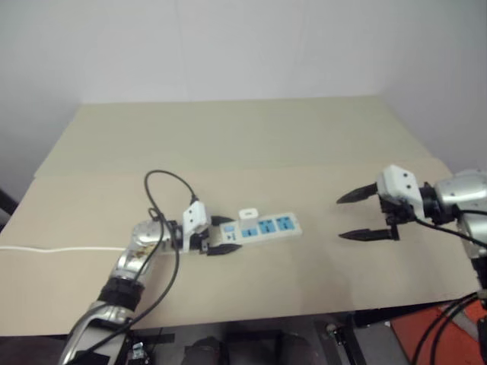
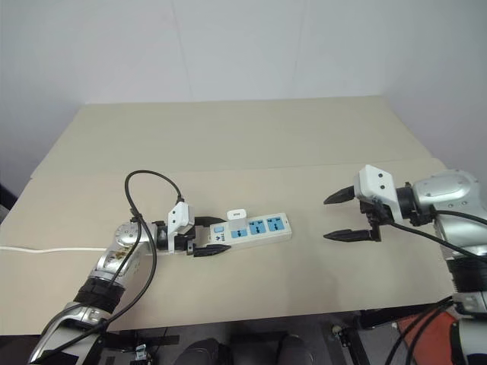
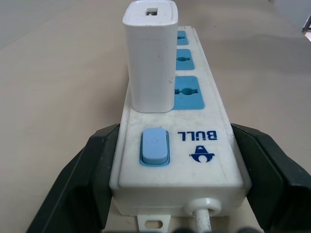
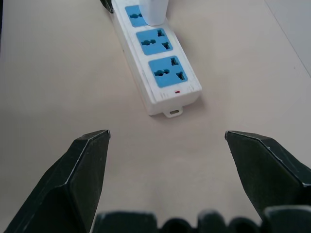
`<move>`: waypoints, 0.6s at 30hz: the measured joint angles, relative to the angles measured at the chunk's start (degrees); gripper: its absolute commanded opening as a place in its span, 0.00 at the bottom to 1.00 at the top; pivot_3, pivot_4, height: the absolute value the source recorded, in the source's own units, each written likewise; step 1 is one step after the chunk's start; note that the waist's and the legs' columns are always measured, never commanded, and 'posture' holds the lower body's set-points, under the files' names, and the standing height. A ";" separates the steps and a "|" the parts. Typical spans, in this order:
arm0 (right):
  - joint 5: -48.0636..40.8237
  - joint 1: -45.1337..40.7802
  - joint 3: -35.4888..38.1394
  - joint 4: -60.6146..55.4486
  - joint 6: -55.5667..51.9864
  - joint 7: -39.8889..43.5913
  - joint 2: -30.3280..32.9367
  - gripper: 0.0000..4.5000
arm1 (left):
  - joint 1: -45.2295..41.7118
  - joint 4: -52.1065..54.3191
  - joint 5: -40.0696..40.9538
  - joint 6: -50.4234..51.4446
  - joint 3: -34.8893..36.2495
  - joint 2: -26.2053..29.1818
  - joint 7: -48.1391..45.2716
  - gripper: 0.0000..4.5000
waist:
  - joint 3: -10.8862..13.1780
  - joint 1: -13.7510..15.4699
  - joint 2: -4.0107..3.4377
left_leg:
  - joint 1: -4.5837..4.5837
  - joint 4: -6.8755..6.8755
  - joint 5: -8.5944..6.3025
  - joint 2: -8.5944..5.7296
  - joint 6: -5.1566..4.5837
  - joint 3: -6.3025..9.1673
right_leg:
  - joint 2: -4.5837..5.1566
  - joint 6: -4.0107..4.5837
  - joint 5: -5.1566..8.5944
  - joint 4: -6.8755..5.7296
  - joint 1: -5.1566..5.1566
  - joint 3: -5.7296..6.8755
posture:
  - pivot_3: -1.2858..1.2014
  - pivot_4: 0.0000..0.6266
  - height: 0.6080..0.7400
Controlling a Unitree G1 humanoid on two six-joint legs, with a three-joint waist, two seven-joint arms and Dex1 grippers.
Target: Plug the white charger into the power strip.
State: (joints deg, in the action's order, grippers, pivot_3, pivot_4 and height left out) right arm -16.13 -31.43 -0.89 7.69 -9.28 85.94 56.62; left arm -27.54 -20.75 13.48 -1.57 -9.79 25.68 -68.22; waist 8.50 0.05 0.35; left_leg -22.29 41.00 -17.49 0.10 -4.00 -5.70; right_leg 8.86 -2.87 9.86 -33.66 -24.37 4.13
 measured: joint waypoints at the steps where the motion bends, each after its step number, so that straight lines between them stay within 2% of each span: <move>1: -0.33 0.89 0.31 -1.39 -0.52 -0.40 0.14 0.99 | -0.18 -0.16 0.01 0.04 -0.07 -0.11 -0.14 0.72 | 0.00 0.10 0.00 | -0.01 0.00 0.00 0.00 0.00 0.01 | 0.00 0.00 0.00 0.00 0.00 0.00 | 0.52 0.24 1.00; 11: -0.96 5.28 0.71 -5.36 -1.68 -4.64 -0.42 0.99 | -2.74 -4.65 0.29 -2.10 -0.04 -0.09 -4.07 0.72 | 0.03 0.35 0.05 | -0.04 0.01 0.00 -0.01 -0.02 0.00 | -0.03 0.00 0.00 0.04 -0.01 0.05 | 0.52 0.24 1.00; 12: -0.96 5.33 0.71 -5.44 -1.68 -5.01 -0.63 1.00 | -3.29 -5.14 0.24 -2.07 -0.05 0.19 -4.98 0.89 | 0.03 0.31 0.04 | -0.04 0.02 0.00 -0.02 -0.02 0.00 | -0.03 0.00 0.00 0.04 0.00 0.05 | 0.52 0.24 1.00; 14: -0.96 5.36 0.71 -5.70 -1.68 -5.17 -0.67 1.00 | -3.34 -6.36 -0.20 -1.91 -0.39 1.11 -6.43 0.99 | 0.04 0.19 0.04 | -0.05 -0.01 0.00 -0.02 -0.02 -0.01 | -0.04 0.00 0.00 0.04 -0.02 0.05 | 0.52 0.24 1.00; 18: -0.98 5.73 0.71 -5.88 -1.68 -6.09 -0.71 1.00 | -3.20 -6.81 0.22 -3.15 0.01 0.49 -7.88 0.99 | 0.08 0.37 0.08 | -0.10 0.02 0.00 -0.01 -0.03 0.01 | -0.06 -0.01 0.00 0.07 -0.02 0.05 | 0.52 0.24 1.00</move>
State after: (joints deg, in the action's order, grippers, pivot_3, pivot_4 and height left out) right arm -17.11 -25.70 -0.18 1.81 -10.96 79.85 55.90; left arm -30.74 -27.56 13.69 -4.71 -9.78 26.18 -76.10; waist 8.57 0.42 0.44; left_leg -22.39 41.03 -17.49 0.09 -4.02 -5.69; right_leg 8.80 -2.87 9.86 -33.59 -24.39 4.18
